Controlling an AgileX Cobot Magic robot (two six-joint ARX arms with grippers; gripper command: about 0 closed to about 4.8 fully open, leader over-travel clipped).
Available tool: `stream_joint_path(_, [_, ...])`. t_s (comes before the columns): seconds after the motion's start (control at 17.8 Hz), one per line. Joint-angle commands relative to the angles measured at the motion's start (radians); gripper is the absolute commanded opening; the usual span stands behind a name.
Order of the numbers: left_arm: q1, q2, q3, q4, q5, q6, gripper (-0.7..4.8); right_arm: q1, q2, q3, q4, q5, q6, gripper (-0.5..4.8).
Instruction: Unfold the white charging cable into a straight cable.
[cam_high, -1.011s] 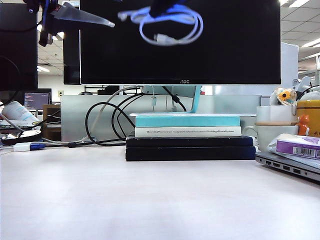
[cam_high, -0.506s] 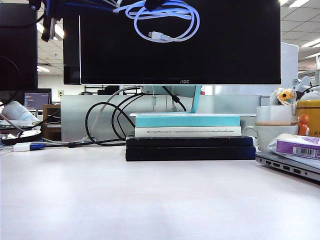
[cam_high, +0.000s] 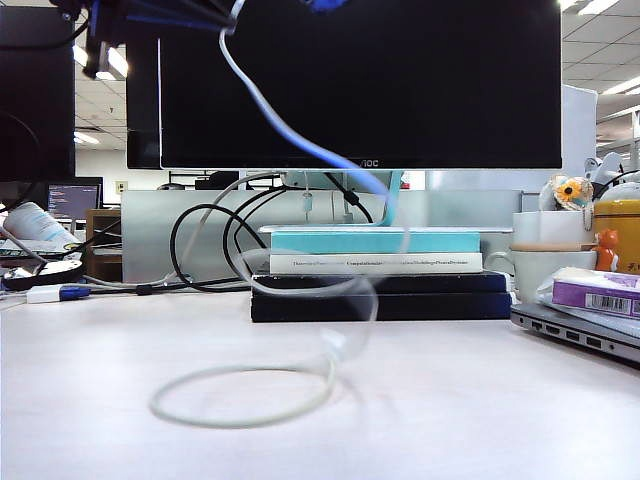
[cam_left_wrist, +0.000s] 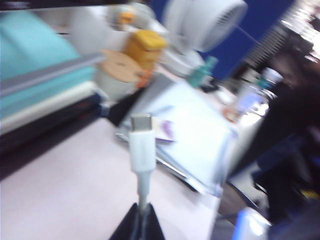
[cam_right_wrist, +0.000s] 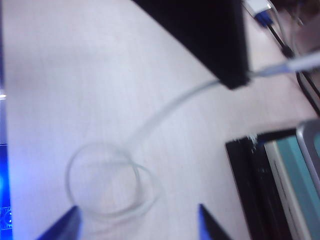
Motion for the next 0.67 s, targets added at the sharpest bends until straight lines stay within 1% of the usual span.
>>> stream_joint_path(0.06, [-0.001, -0.002, 0.003, 0.008, 0.05, 0.014, -0.05, 0.0, -0.003, 0.004, 0.007, 0.01, 0.016, 2.95])
stream_joint_path(0.22, [0.002, -0.005, 0.004, 0.019, 0.058, 0.026, -0.05, 0.0, -0.003, 0.004, -0.003, 0.005, 0.068, 2.95])
stream_joint_path(0.28, [0.008, -0.006, 0.004, 0.04, 0.077, 0.056, -0.05, 0.0, -0.003, 0.004, -0.025, 0.006, 0.079, 2.95])
stream_joint_path(0.34, [0.008, -0.007, 0.004, 0.048, 0.075, 0.068, -0.05, 0.0, -0.003, 0.004, -0.045, 0.006, 0.089, 2.91])
stream_joint_path(0.39, [0.008, -0.009, 0.004, 0.049, 0.063, 0.096, -0.05, -0.001, -0.003, 0.003, -0.067, 0.006, 0.104, 2.69])
stream_joint_path(0.45, [0.008, -0.012, 0.004, 0.048, 0.013, 0.133, -0.05, -0.005, -0.003, 0.003, -0.098, 0.002, 0.139, 2.3])
stream_joint_path(0.51, [0.008, -0.012, 0.004, 0.049, -0.049, 0.175, -0.05, -0.012, -0.003, 0.001, -0.127, -0.004, 0.183, 2.28])
stream_joint_path(0.56, [0.009, -0.012, 0.004, 0.048, -0.129, 0.2, -0.05, -0.013, -0.003, -0.006, -0.135, -0.014, 0.213, 2.17])
stream_joint_path(0.62, [0.01, -0.013, 0.004, 0.048, -0.202, 0.212, -0.05, -0.018, -0.003, -0.013, -0.135, -0.028, 0.231, 1.92])
stream_joint_path(0.67, [0.011, -0.014, 0.004, 0.048, -0.27, 0.235, -0.05, -0.034, -0.003, -0.022, -0.128, -0.054, 0.252, 1.88])
